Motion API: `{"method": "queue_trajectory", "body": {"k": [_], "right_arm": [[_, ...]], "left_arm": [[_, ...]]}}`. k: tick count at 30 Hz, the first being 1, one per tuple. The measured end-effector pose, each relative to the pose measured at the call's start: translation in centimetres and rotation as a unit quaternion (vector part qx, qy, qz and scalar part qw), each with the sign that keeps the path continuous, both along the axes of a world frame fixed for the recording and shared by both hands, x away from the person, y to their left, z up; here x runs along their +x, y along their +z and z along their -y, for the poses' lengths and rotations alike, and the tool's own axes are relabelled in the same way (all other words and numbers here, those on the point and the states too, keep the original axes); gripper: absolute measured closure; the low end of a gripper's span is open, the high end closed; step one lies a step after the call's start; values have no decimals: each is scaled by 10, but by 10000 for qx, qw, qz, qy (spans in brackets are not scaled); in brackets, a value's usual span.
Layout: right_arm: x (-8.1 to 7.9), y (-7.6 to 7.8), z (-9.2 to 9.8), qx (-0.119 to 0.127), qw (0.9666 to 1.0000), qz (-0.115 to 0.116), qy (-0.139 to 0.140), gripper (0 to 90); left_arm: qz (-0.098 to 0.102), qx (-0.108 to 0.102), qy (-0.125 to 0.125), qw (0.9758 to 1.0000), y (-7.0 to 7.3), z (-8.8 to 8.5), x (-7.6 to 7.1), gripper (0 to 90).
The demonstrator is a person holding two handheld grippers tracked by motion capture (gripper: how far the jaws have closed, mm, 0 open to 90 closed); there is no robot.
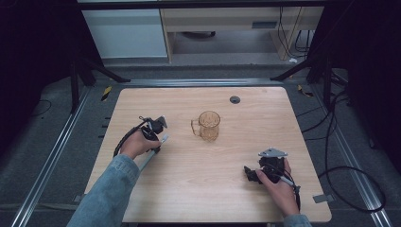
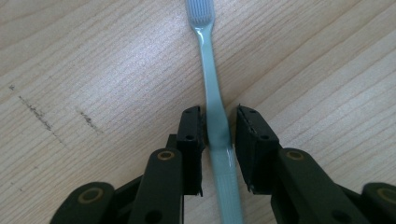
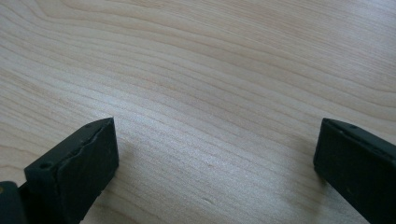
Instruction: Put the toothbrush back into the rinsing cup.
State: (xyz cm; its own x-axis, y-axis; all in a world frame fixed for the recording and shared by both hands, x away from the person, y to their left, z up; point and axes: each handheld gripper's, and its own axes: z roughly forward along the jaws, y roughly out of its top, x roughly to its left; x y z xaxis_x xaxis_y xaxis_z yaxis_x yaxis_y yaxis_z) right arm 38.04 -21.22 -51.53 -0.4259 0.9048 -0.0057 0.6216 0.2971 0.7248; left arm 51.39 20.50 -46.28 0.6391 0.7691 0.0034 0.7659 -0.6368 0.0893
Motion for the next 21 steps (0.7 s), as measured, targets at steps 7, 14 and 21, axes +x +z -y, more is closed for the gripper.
{"method": "queue_trajectory", "body": {"k": [7,14,21], "right_arm": [[0,0,0,-1,10000,0,-1,4],[0,0,0,-7,10000,10,14,4],[0,0,0,-2,10000,0,5,4]], "left_arm": [[-10,-29,-1,10000,0,-2,1,768],[104,-107,29,9999,4,-9,-1,785],[421,-265,-56,9987,22,-12,-8,786]]}}
